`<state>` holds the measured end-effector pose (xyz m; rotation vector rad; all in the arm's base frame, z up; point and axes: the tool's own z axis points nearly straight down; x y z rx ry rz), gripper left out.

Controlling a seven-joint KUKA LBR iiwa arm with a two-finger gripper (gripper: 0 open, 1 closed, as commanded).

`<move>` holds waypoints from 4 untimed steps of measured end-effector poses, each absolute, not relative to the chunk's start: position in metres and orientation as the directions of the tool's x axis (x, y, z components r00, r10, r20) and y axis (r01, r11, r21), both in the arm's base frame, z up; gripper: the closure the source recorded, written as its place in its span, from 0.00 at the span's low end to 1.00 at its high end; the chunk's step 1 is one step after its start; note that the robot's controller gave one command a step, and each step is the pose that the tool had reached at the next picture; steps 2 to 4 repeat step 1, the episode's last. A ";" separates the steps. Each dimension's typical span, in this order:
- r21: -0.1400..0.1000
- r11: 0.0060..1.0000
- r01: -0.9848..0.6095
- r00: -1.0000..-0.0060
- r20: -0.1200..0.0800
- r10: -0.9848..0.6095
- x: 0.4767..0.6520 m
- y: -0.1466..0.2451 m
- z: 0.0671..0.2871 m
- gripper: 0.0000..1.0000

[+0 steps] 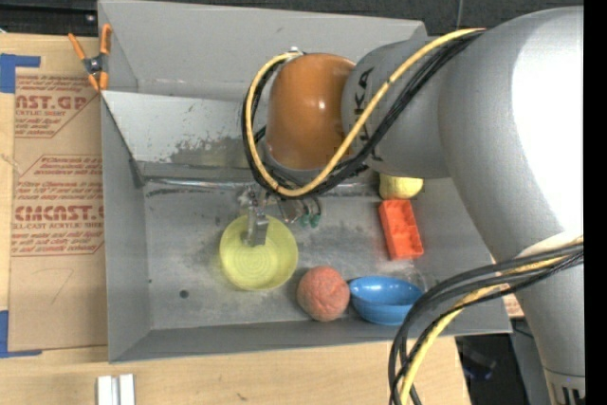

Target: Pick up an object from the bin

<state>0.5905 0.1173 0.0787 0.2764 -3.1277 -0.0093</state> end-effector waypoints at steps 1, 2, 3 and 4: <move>0.006 0.984 -0.176 -0.984 0.002 -0.176 0.590 0.117 0.097 1.00; 0.006 0.984 -0.176 -0.984 0.002 -0.176 0.590 0.117 0.097 1.00; 0.006 0.984 -0.176 -0.984 0.002 -0.176 0.590 0.117 0.097 1.00; 0.006 0.984 -0.176 -0.984 0.002 -0.176 0.590 0.117 0.097 1.00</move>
Offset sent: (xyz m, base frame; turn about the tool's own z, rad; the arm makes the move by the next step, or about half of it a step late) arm 0.0000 0.0000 0.0426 0.0000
